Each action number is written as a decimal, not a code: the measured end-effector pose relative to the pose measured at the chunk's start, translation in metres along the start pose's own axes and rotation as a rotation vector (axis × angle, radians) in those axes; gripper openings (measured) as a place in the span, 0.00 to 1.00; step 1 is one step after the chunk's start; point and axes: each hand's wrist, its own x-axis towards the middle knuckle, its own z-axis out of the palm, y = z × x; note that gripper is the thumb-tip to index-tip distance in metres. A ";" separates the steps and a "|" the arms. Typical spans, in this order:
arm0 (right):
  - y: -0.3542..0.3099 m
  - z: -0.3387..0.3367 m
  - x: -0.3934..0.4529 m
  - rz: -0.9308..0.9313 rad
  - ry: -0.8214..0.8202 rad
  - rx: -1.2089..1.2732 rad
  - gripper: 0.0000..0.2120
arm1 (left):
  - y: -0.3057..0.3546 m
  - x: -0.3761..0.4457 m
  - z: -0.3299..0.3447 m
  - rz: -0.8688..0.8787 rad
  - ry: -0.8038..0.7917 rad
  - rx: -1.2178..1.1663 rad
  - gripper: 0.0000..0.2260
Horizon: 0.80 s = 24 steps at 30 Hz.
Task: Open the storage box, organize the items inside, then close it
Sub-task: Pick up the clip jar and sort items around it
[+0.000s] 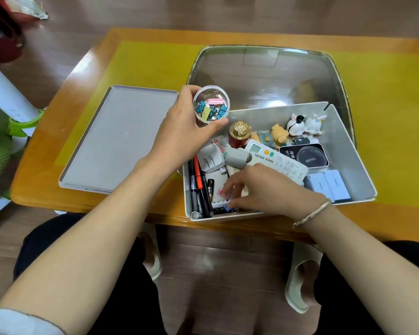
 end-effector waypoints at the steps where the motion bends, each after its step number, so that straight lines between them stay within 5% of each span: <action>1: -0.002 0.002 0.002 0.005 -0.027 -0.037 0.14 | 0.000 0.000 0.000 0.002 -0.006 0.002 0.26; 10: -0.006 0.008 0.009 0.006 -0.056 -0.254 0.08 | -0.003 -0.001 0.000 0.001 -0.026 0.017 0.27; 24: 0.011 -0.011 0.007 0.012 0.074 0.155 0.10 | -0.012 -0.003 -0.005 0.018 -0.072 0.040 0.27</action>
